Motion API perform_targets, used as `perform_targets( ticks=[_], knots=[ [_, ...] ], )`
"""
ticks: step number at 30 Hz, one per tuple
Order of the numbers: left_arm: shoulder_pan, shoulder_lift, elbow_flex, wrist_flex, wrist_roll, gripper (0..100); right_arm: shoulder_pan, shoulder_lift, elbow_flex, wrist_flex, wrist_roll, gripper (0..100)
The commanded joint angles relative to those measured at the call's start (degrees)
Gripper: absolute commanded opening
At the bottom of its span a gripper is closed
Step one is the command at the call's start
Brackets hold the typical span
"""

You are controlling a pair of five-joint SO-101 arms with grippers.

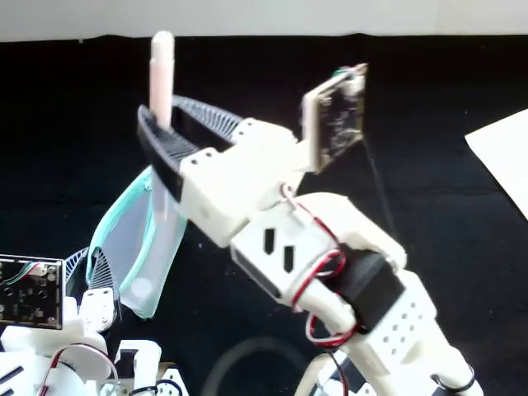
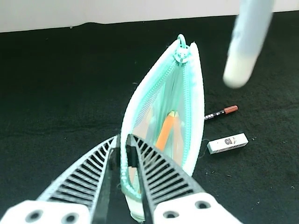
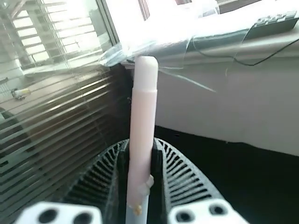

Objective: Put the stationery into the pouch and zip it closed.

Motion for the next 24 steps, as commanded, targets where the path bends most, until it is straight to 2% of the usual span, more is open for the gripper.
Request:
perform_targets(
  ticks=[1, 7, 11, 16, 20, 24],
  knots=[
    [-1.0, 0.7, 7.7, 2.2, 0.4, 1, -1.1, -0.6, 4.1, -4.1, 0.6, 0.5],
    [-1.1, 0.8, 7.7, 2.2, 0.4, 1, -1.2, -0.6, 15.7, -18.6, 0.7, 0.5],
    [-1.1, 0.8, 7.7, 2.2, 0.4, 1, -1.2, -0.5, 17.5, -23.3, 0.7, 0.5],
    [-1.1, 0.8, 7.7, 2.3, 0.5, 1, -2.7, -0.5, 12.5, -23.4, 0.7, 0.5],
    [-1.1, 0.8, 7.7, 2.7, 0.5, 1, -4.0, 0.8, 6.9, -18.2, 0.7, 0.5],
    [-1.1, 0.8, 7.7, 3.3, 0.5, 1, -5.9, 3.9, 5.9, -19.4, 0.8, 0.5]
  ],
)
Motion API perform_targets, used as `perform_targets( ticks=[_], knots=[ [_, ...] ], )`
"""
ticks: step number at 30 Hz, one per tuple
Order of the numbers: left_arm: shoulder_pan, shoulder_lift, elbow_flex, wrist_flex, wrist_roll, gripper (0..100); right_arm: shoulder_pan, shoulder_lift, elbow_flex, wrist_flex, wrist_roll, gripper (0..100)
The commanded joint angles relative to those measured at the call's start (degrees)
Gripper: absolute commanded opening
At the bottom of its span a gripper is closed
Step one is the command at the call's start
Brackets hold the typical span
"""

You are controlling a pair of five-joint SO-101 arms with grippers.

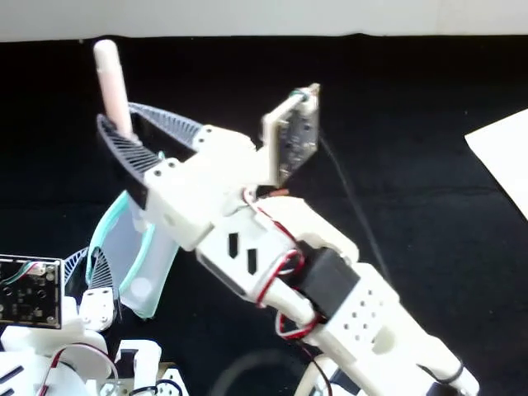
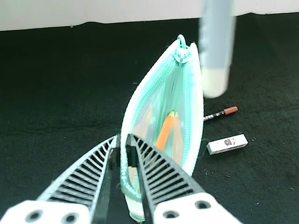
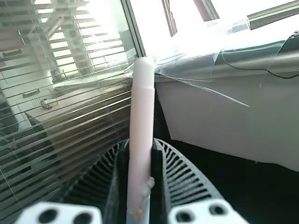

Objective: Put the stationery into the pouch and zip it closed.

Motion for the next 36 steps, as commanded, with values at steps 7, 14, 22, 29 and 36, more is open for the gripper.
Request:
perform_targets(
  ticks=[7, 14, 22, 29, 36],
  knots=[
    [-1.1, 0.8, 7.7, 3.3, 0.1, 1, -1.8, 6.7, -2.9, -1.6, 0.9, 0.5],
    [-1.1, 0.8, 7.7, 3.3, 0.1, 1, -1.8, 8.7, -2.9, -1.4, 0.9, 0.5],
    [-1.0, 0.8, 7.7, 3.3, 0.0, 1, -1.8, 8.6, 0.4, 1.7, 0.7, 18.6],
    [-1.0, 0.8, 7.7, 3.3, 0.0, 1, -2.2, 7.5, 0.1, 5.4, 0.5, 26.3],
    [-1.0, 0.8, 7.7, 3.3, 0.0, 1, -1.8, 4.5, 0.1, 5.6, 0.6, 26.3]
  ],
)
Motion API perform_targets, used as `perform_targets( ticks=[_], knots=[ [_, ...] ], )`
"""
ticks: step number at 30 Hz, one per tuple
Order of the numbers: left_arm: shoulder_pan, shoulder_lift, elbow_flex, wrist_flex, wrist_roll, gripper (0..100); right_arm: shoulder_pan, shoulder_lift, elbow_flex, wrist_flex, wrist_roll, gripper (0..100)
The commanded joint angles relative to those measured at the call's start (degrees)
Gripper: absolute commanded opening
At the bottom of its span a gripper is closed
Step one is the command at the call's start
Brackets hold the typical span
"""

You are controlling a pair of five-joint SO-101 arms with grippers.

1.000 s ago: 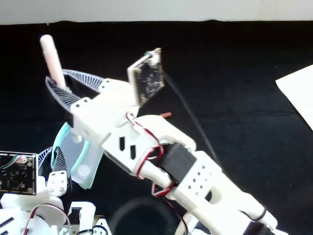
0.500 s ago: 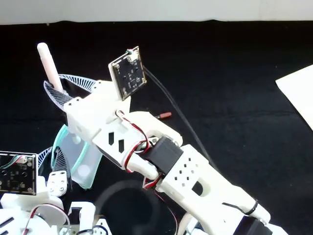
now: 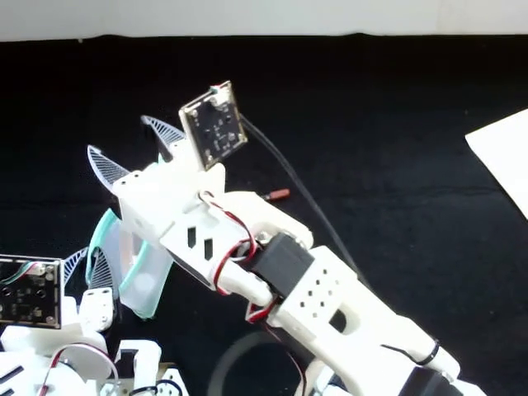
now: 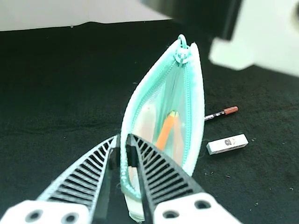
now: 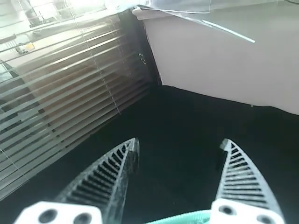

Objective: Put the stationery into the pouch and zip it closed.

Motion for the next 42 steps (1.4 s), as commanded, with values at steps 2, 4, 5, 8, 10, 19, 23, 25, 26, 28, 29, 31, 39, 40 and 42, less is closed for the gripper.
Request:
perform_targets(
  ticks=[2, 4, 5, 8, 10, 19, 23, 25, 26, 28, 29, 31, 39, 40, 42],
  knots=[
    [-1.0, 0.8, 7.7, 3.3, 0.0, 1, 0.3, -2.5, -0.7, 0.4, 0.5, 26.3],
    [-1.0, 0.8, 7.7, 3.3, 0.0, 1, 2.7, -2.6, -0.7, 0.3, 0.4, 26.3],
    [-1.0, 0.8, 7.7, 3.3, 0.0, 1, 4.5, -2.6, -0.7, 0.2, 0.3, 26.3],
    [-1.0, 0.8, 7.7, 3.3, 0.0, 1, 12.9, -2.6, -0.2, 0.3, 0.2, 26.3],
    [-1.0, 0.7, 7.7, 3.3, 0.0, 1, 18.4, -2.2, 0.9, 1.1, -0.5, 26.3],
    [-0.7, 0.3, 7.7, 3.0, -0.1, 1, 35.9, -1.9, 16.9, 2.0, -8.1, 26.3],
    [-0.7, 0.2, 7.7, 3.0, -0.1, 1, 34.1, -1.9, 28.4, 2.0, 13.6, 26.3],
    [-0.7, 0.2, 7.7, 3.0, -0.2, 1, 32.8, -2.1, 33.7, 2.3, 23.9, 26.3],
    [-0.7, 0.2, 7.7, 3.0, -0.2, 1, 32.0, -2.3, 35.9, 3.6, 28.5, 26.3],
    [-0.7, 0.2, 7.7, 3.0, -0.3, 1, 29.8, -2.6, 37.5, 8.8, 36.6, 26.3],
    [-0.7, 0.2, 7.7, 3.0, -0.3, 1, 28.4, -2.6, 37.0, 12.4, 40.5, 26.3],
    [-0.7, 0.2, 7.7, 3.0, -0.3, 1, 25.4, -2.6, 35.5, 19.2, 47.6, 26.3],
    [-0.7, 0.2, 7.7, 3.2, -0.3, 1, 18.5, -1.7, 34.7, 23.8, 64.7, 26.3],
    [-0.7, 0.2, 7.7, 3.2, -0.3, 1, 18.6, -1.5, 34.7, 23.7, 65.8, 26.3],
    [-0.7, 0.2, 7.7, 3.2, -0.3, 1, 18.6, 0.2, 34.7, 22.6, 68.5, 26.3]
  ],
)
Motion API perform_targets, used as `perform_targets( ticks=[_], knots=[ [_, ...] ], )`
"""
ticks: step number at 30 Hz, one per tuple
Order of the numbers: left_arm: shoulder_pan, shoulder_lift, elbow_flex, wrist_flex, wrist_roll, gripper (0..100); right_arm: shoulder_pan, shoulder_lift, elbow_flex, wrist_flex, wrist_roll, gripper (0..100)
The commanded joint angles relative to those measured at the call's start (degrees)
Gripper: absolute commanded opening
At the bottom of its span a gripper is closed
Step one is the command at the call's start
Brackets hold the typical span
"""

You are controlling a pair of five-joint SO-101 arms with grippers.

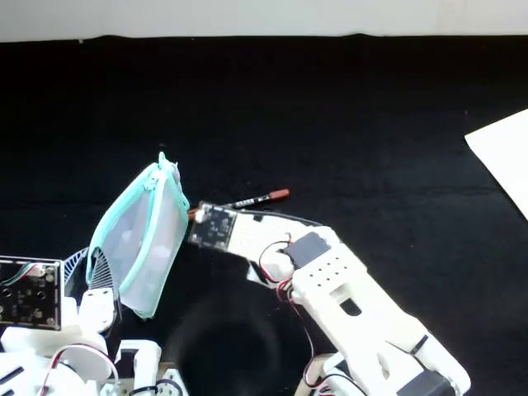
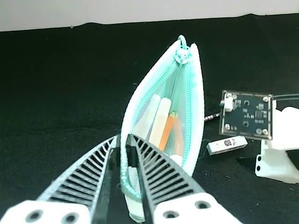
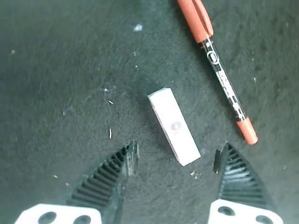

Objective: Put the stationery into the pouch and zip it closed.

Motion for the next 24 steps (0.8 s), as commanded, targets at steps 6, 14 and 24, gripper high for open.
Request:
perform_targets(
  ticks=[6, 14, 24],
  knots=[
    [-0.7, 0.6, 7.6, 3.2, -0.3, 1, -0.2, 14.5, -2.2, -9.4, 9.3, 26.3],
    [-0.7, 0.6, 7.6, 3.0, -0.3, 1, 1.8, 29.3, -8.2, -12.4, 9.3, 13.5],
    [-0.7, 0.6, 7.6, 3.0, -0.3, 1, 12.4, 22.8, -15.4, -12.5, -7.3, 0.6]
  ],
)
